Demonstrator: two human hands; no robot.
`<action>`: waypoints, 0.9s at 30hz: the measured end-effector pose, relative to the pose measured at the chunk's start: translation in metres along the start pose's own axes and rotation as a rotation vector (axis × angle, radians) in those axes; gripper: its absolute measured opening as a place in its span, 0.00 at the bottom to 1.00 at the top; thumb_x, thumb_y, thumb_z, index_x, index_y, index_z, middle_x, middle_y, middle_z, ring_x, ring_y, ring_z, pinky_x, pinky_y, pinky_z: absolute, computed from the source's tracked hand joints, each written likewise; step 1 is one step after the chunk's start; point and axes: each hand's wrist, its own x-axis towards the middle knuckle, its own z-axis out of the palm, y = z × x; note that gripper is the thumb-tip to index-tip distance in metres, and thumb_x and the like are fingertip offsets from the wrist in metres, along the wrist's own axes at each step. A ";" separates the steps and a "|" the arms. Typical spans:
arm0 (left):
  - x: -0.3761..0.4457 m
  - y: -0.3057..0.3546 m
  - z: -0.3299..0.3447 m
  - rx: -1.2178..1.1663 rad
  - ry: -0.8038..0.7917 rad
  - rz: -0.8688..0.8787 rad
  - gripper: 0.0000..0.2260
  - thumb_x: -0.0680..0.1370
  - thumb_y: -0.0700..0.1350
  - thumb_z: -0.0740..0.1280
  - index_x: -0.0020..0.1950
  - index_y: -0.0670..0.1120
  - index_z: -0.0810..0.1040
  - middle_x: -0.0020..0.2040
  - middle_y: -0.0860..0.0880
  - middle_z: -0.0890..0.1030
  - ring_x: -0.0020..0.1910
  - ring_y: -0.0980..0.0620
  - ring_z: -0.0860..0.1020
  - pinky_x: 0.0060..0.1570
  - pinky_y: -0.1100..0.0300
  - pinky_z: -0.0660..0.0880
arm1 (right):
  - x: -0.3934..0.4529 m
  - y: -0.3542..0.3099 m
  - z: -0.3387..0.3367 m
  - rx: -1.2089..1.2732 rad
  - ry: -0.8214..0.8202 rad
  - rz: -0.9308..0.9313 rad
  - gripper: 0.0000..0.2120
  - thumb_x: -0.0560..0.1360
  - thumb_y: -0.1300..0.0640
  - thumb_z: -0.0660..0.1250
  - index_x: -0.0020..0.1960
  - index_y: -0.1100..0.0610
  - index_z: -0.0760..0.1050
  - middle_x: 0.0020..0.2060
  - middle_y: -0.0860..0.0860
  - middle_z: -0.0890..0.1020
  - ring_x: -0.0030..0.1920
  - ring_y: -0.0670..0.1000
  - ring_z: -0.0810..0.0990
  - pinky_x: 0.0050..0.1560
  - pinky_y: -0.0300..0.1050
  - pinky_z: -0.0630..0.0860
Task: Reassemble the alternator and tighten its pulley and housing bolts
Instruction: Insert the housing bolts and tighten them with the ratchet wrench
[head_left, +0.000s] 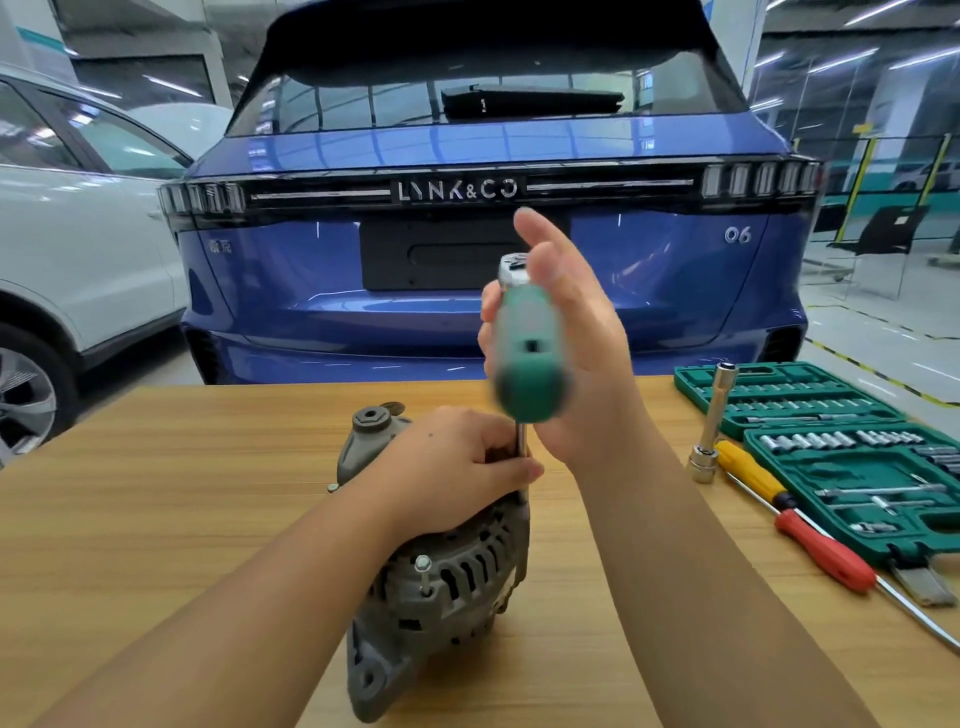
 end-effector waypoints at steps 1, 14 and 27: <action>0.000 0.001 0.000 0.002 -0.008 0.003 0.11 0.80 0.61 0.66 0.48 0.56 0.82 0.42 0.56 0.83 0.42 0.60 0.80 0.48 0.52 0.80 | 0.000 -0.001 0.001 -0.062 0.045 0.002 0.29 0.73 0.44 0.70 0.70 0.52 0.69 0.35 0.46 0.79 0.33 0.46 0.73 0.33 0.42 0.71; 0.002 0.001 -0.001 -0.022 -0.015 -0.013 0.10 0.81 0.61 0.65 0.45 0.58 0.81 0.40 0.57 0.82 0.40 0.59 0.80 0.42 0.55 0.79 | 0.003 0.005 -0.009 0.032 -0.019 0.011 0.14 0.76 0.62 0.68 0.59 0.48 0.76 0.46 0.50 0.85 0.39 0.48 0.81 0.41 0.42 0.76; 0.001 0.007 -0.001 0.006 0.002 -0.036 0.11 0.81 0.60 0.65 0.43 0.57 0.79 0.39 0.55 0.82 0.38 0.59 0.80 0.41 0.58 0.77 | 0.004 0.002 -0.006 0.082 -0.077 0.048 0.41 0.66 0.31 0.74 0.70 0.52 0.71 0.43 0.52 0.80 0.38 0.51 0.73 0.38 0.45 0.70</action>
